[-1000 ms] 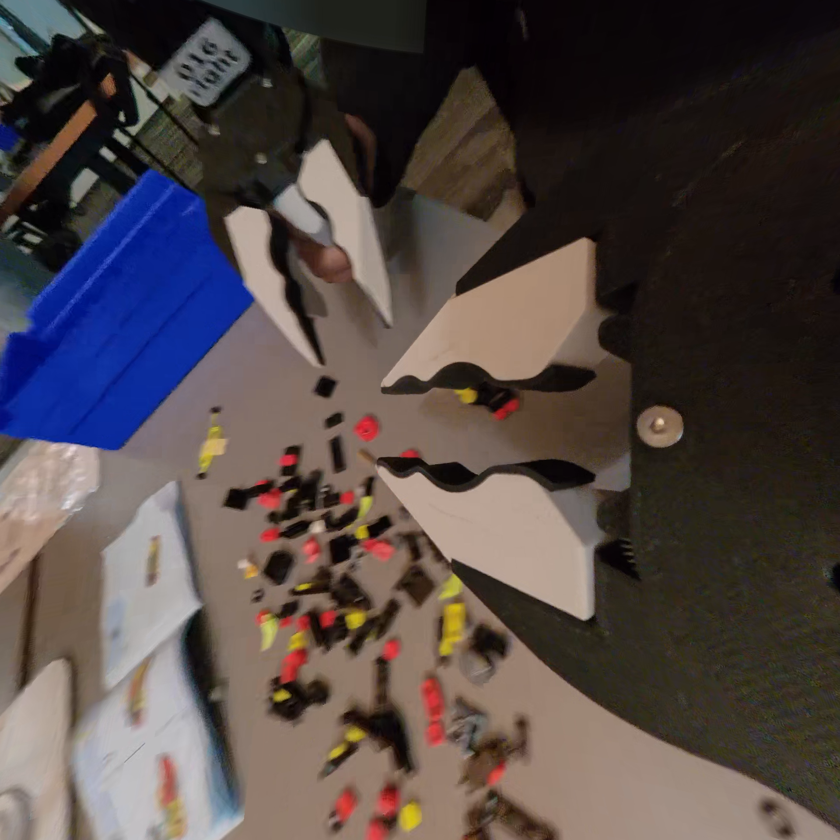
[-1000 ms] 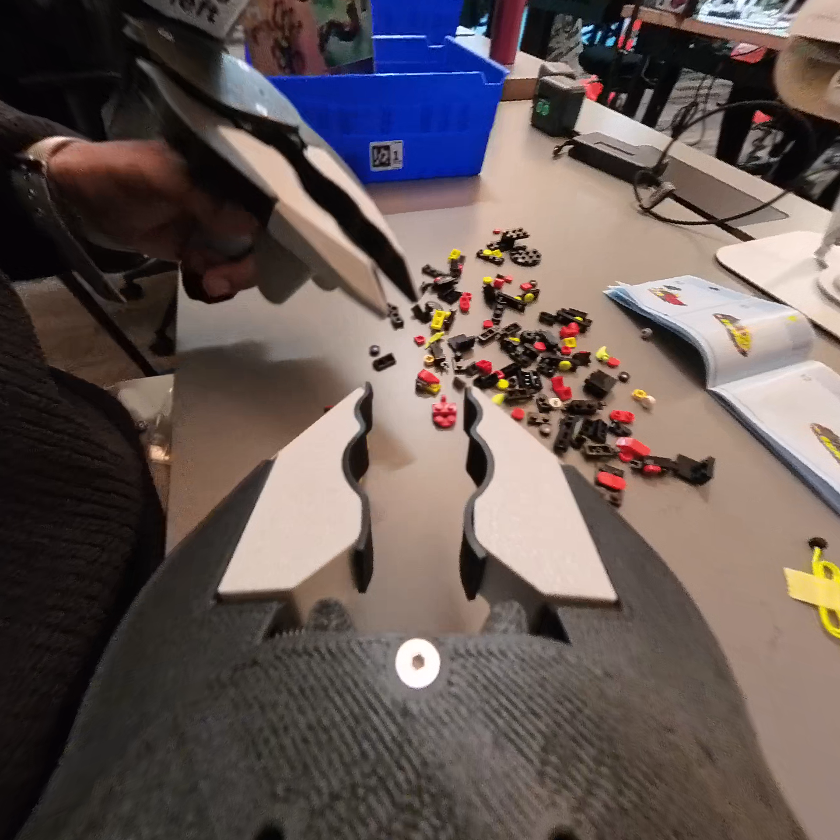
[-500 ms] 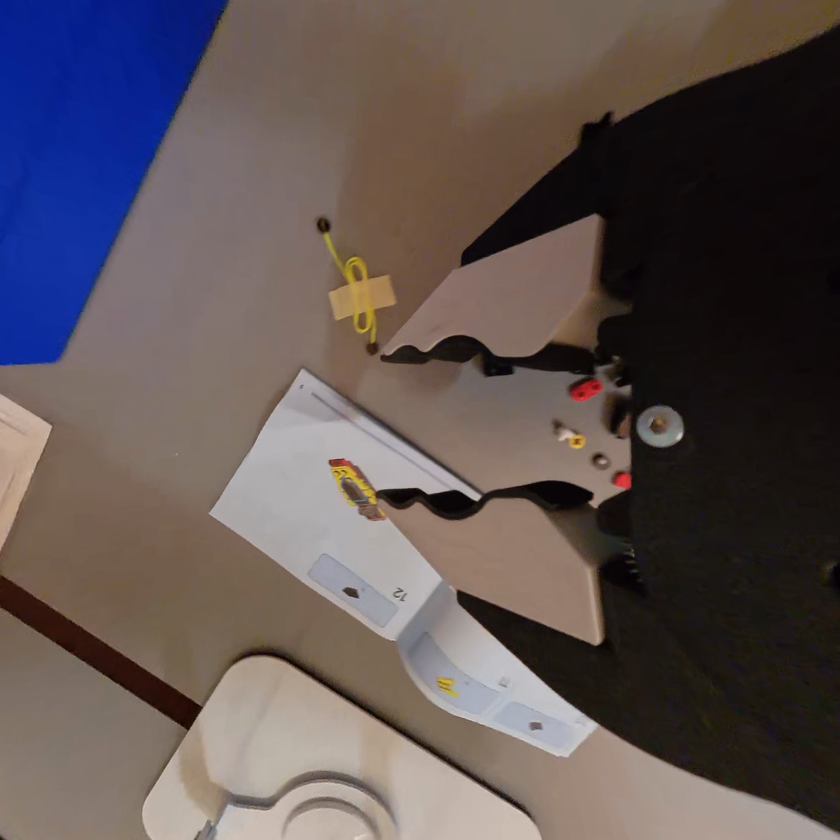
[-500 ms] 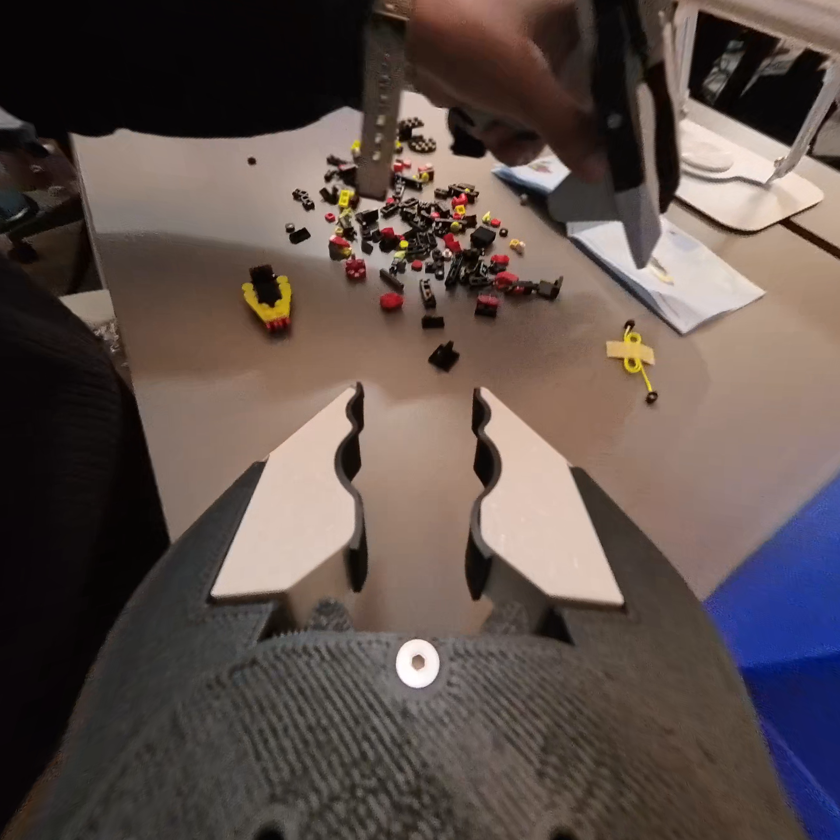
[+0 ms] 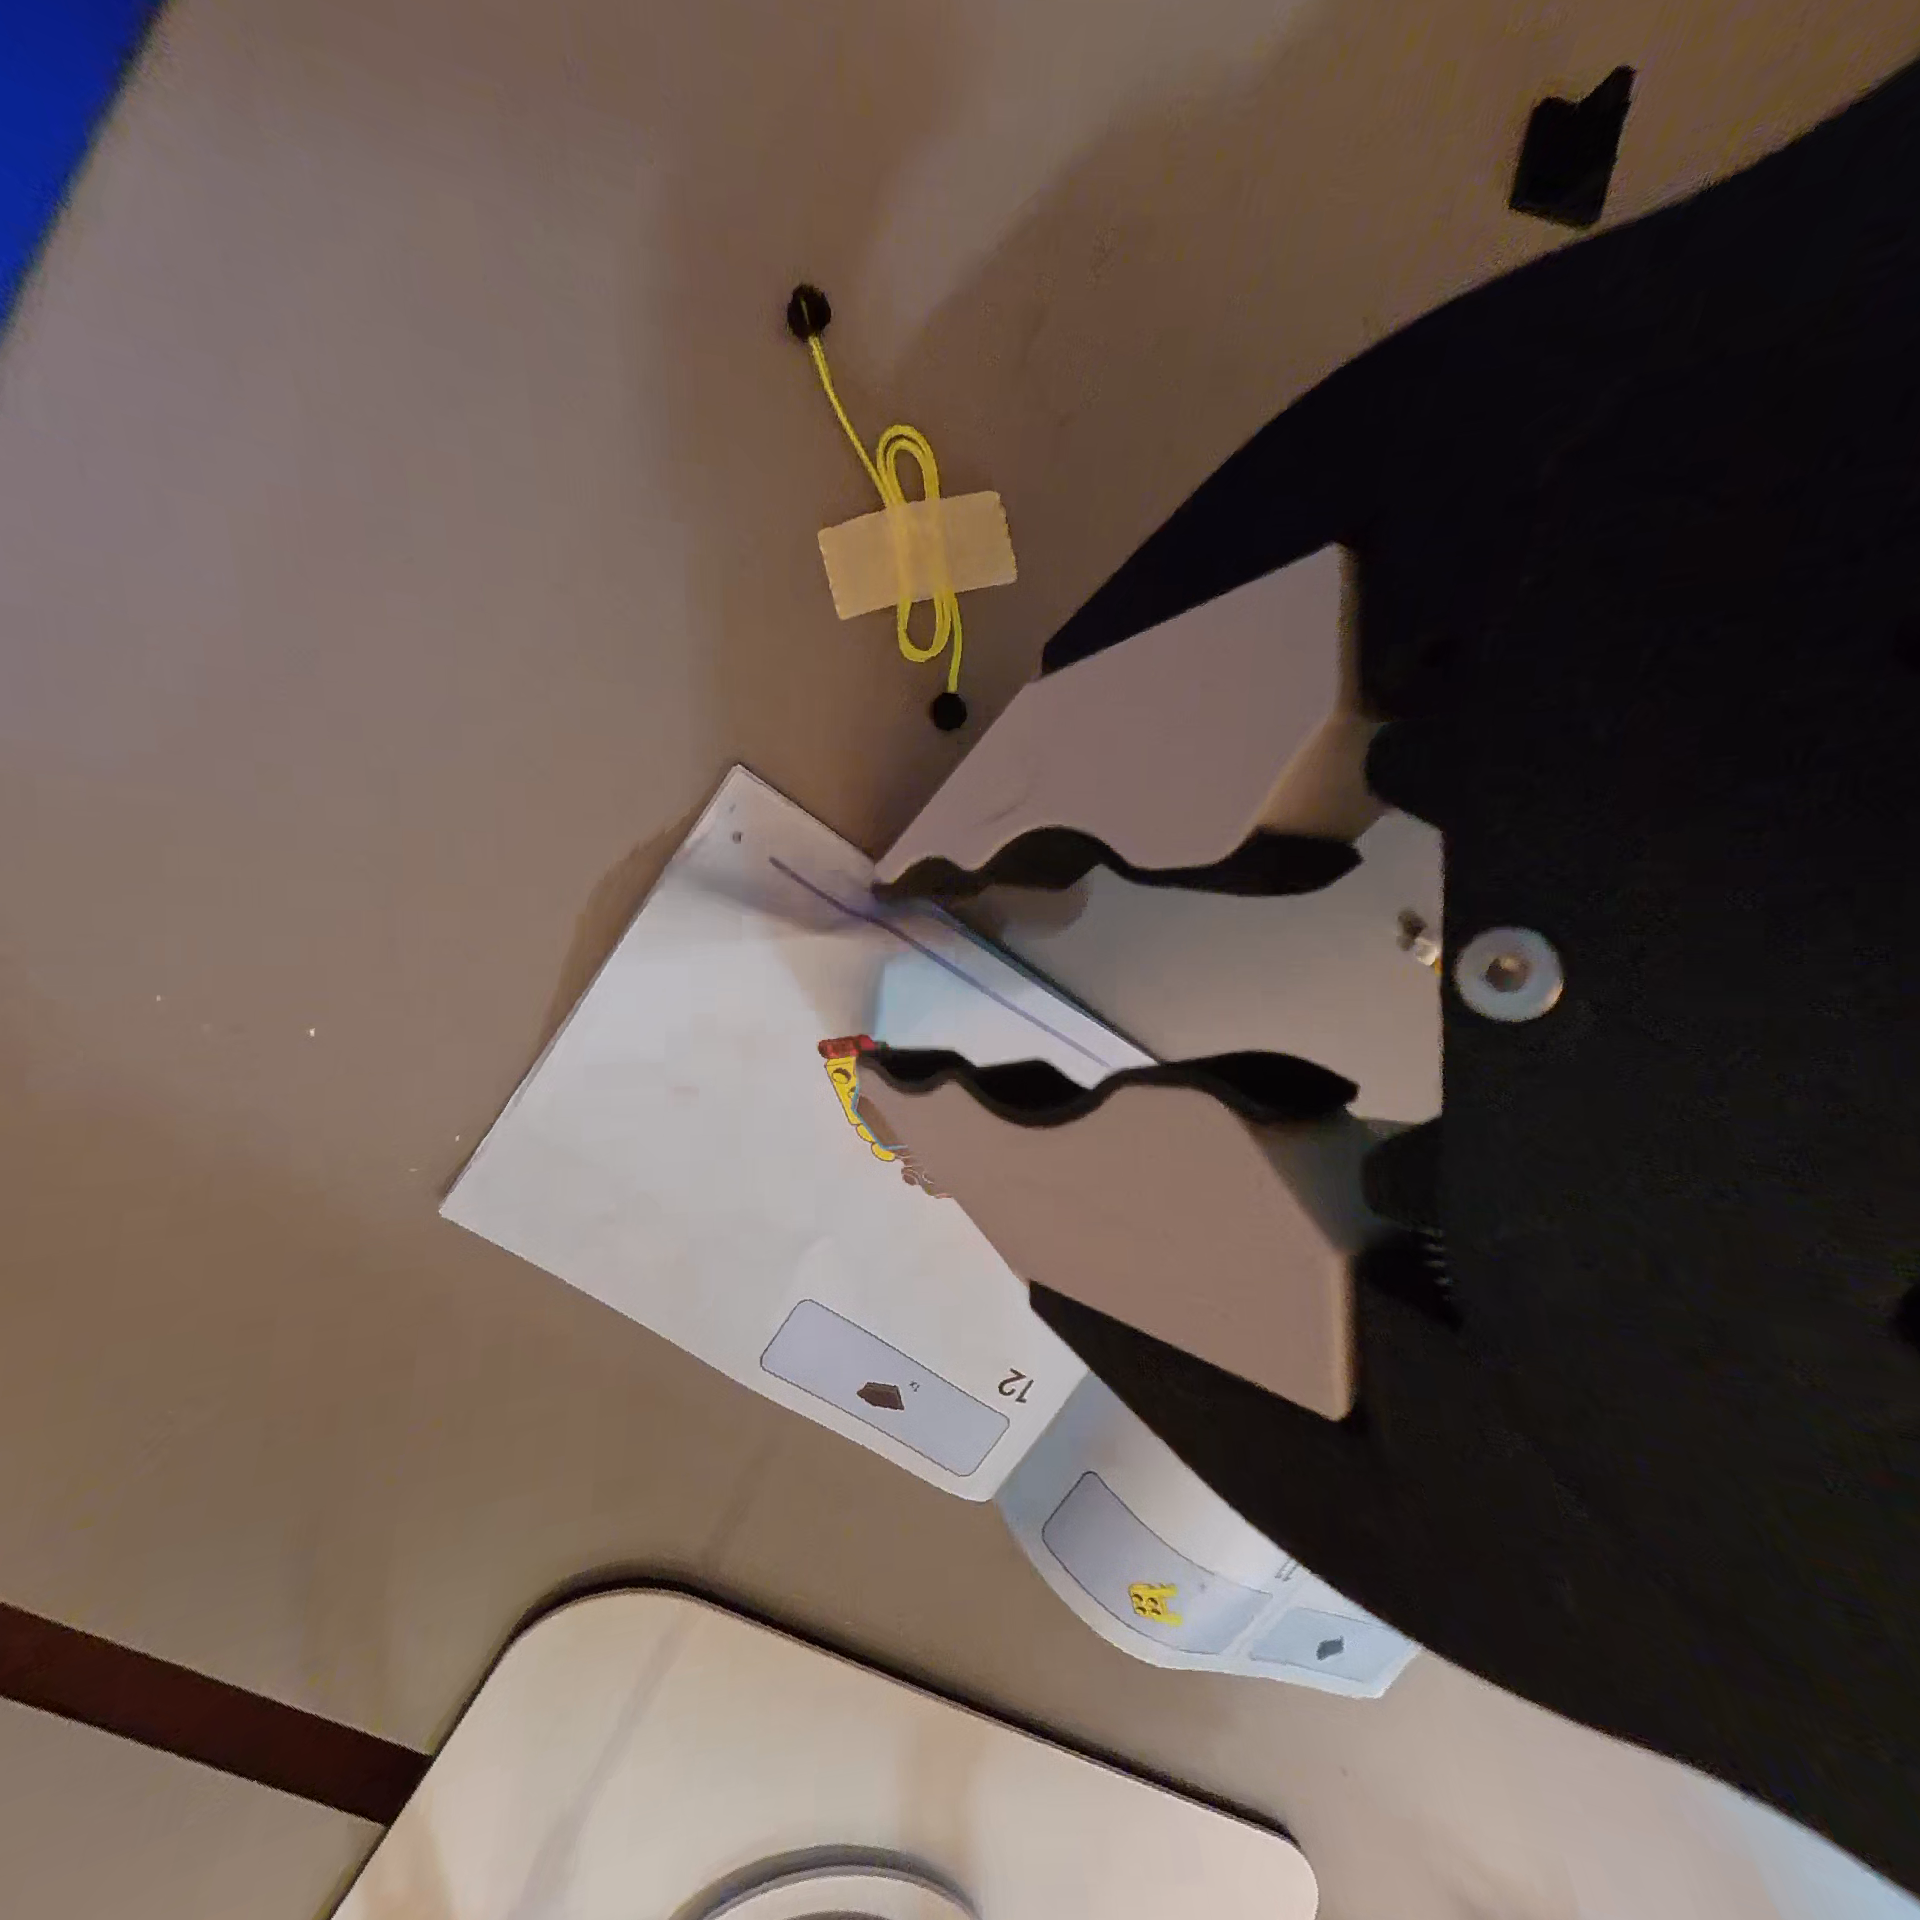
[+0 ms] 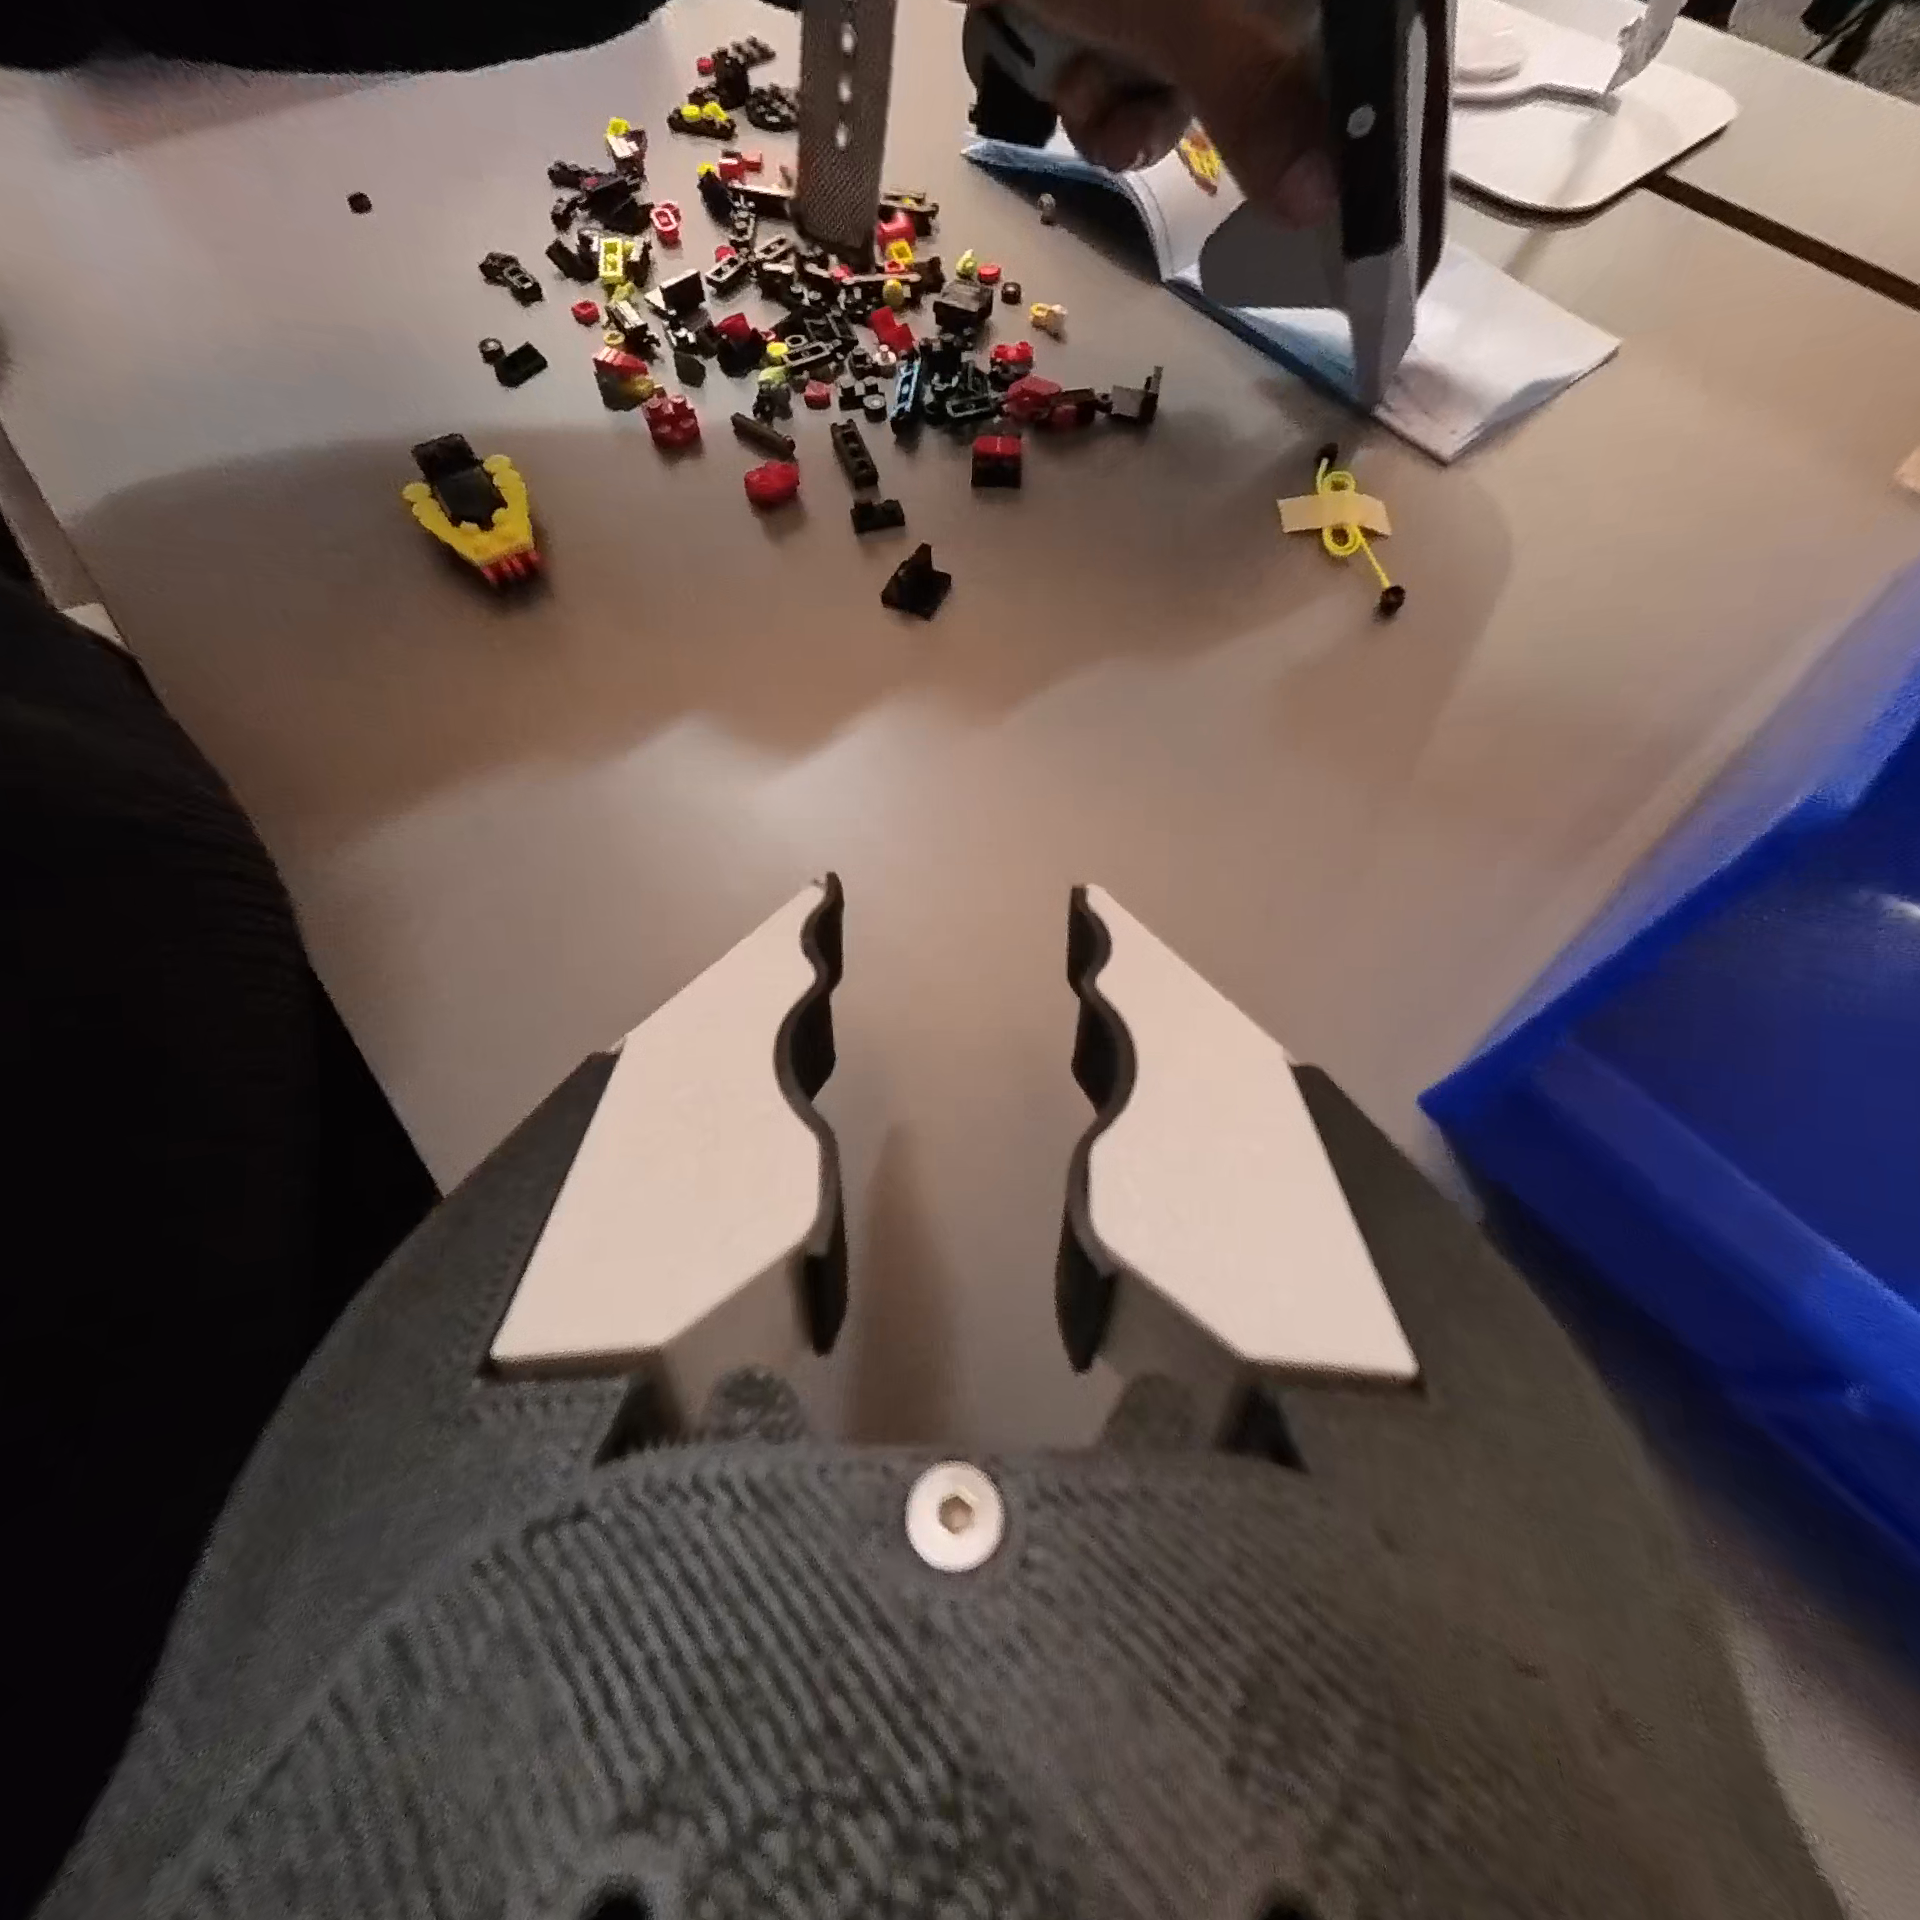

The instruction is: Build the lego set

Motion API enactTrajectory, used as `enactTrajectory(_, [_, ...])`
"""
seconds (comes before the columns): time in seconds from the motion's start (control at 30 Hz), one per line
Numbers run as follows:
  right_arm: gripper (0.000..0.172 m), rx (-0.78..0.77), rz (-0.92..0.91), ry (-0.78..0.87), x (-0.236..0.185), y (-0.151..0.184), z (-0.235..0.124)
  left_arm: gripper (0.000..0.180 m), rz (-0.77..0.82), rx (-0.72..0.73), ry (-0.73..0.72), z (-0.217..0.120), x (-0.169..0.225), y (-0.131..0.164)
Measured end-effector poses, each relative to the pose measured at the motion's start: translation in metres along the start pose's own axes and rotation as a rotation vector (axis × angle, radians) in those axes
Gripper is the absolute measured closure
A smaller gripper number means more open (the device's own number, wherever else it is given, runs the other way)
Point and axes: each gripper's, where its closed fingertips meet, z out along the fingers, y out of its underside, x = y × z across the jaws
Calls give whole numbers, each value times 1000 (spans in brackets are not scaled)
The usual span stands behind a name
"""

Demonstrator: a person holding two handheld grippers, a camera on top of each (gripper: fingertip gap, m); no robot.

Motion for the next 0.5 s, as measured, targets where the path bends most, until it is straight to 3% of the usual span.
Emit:
enactTrajectory(0.1, [130, -5, -2, 1, 0, 1, 0, 180, 20, 6, -47, -1, -4, -3])
enactTrajectory(0.3, [131, -13, -15, 10, 0, 1, 2, 180, 6, 78, -69, -19, -14, -12])
enactTrajectory(0.5, [135, -28, -48, 35, 1, 2, 4, 180, -190, 350, -125, -68, -60, -16])
